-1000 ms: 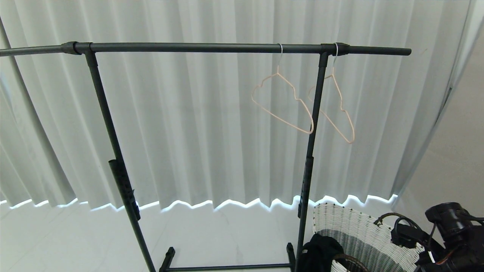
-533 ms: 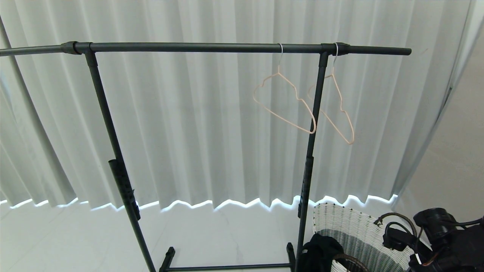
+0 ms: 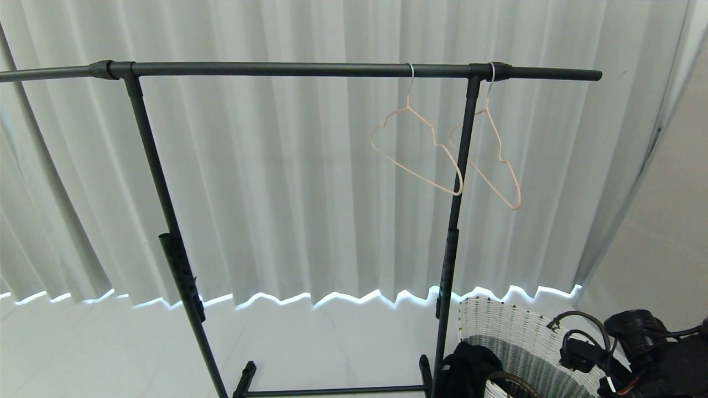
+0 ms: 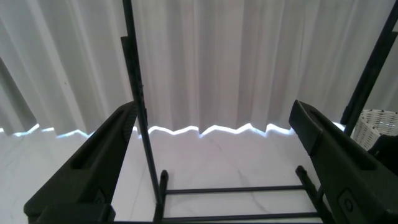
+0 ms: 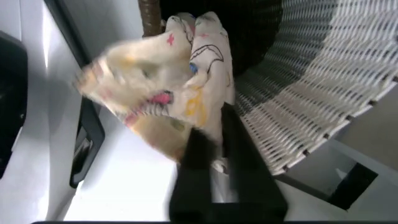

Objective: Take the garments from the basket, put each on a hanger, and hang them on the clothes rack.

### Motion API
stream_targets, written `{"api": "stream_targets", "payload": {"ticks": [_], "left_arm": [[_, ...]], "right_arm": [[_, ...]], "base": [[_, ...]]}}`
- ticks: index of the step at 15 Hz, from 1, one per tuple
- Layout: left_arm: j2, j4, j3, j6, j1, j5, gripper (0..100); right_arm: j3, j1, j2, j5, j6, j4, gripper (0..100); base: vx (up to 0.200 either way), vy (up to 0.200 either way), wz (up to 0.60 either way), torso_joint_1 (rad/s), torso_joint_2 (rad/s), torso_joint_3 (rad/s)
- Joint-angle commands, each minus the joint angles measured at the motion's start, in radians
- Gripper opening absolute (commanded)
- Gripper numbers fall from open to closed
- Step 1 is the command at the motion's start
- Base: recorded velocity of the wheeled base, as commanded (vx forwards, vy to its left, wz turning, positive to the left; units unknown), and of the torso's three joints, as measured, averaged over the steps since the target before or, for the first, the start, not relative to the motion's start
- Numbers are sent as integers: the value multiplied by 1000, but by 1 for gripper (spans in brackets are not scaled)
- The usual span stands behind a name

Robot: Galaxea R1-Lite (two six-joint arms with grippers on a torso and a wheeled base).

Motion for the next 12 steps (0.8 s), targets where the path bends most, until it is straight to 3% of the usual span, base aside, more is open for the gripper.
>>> {"api": "stream_targets", "payload": {"ticks": [1,3,4,7,8,10,12], "left_arm": [[0,0,0,-1,0,1,100],[0,0,0,-1,0,1,100],[0,0,0,3,0,0,100],[0,0,0,4,0,0,100],[0,0,0,6,0,0,100],[0,0,0,6,0,0,100],[0,0,0,4,0,0,100]], "right_arm": [[44,2,-187,1,1,39,0],[40,18,-309,1,4,122,0],[-16,57,-492,1,40,284,0],[-211,130,-766,-34,78,637,0],[-280,153,-828,-47,80,732,0],[-395,188,-908,-59,78,860,0],[-460,237,-961,-108,76,906,0]], "base": [[0,0,0,0,0,0],[0,0,0,0,0,0],[0,0,0,0,0,0],[0,0,0,0,0,0],[-200,0,0,-7,-2,7],[-200,0,0,2,7,2],[-200,0,0,0,2,5]]}}
